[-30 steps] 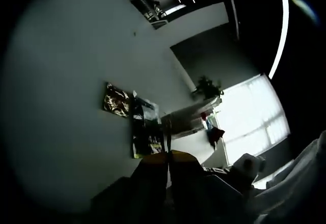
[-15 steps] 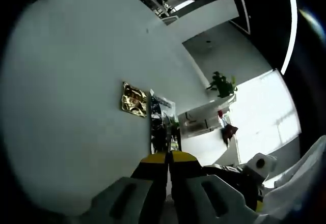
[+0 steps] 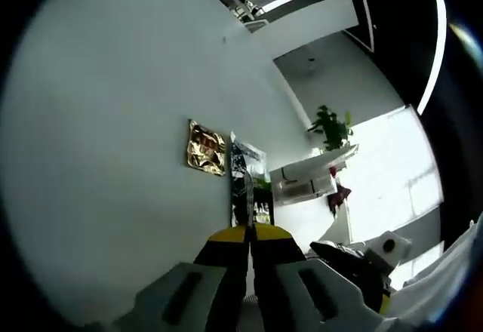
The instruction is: Arrange the skincare products in the storage area until every visible bottle or jar stands upright without overlapping.
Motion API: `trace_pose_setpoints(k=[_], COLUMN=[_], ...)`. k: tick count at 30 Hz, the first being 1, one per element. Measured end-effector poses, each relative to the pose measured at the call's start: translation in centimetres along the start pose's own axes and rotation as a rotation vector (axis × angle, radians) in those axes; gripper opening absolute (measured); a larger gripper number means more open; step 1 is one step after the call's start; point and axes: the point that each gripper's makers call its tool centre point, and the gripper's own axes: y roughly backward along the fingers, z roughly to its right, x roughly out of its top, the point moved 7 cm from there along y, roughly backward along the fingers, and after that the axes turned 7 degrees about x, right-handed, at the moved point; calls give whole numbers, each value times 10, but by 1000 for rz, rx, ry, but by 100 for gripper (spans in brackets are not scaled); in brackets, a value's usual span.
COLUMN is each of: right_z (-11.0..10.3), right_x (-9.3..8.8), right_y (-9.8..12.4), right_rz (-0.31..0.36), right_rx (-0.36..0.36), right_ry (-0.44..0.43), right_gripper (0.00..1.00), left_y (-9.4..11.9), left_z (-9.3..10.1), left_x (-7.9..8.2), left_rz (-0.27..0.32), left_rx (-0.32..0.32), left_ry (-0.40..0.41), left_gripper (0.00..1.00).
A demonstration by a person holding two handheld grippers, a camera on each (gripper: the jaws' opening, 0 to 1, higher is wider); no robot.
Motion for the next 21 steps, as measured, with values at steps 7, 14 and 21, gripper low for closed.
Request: trace_pose_setpoints(k=[7, 14, 21], right_z=[3, 5, 11], right_x=[2, 3, 5], right_y=[2, 3, 5], right_rz=[20, 31, 53], right_rx=[-39, -49, -66], right_ry=[-2, -7, -16], right_gripper=[99, 97, 97], left_y=[-9, -22, -30], left_z=[-5, -5, -11], left_x=[-3, -8, -8], left_rz=[-34, -76, -109], left_rx=[33, 42, 75], left_ry=[-15, -19, -2], left_gripper=[0, 0, 0])
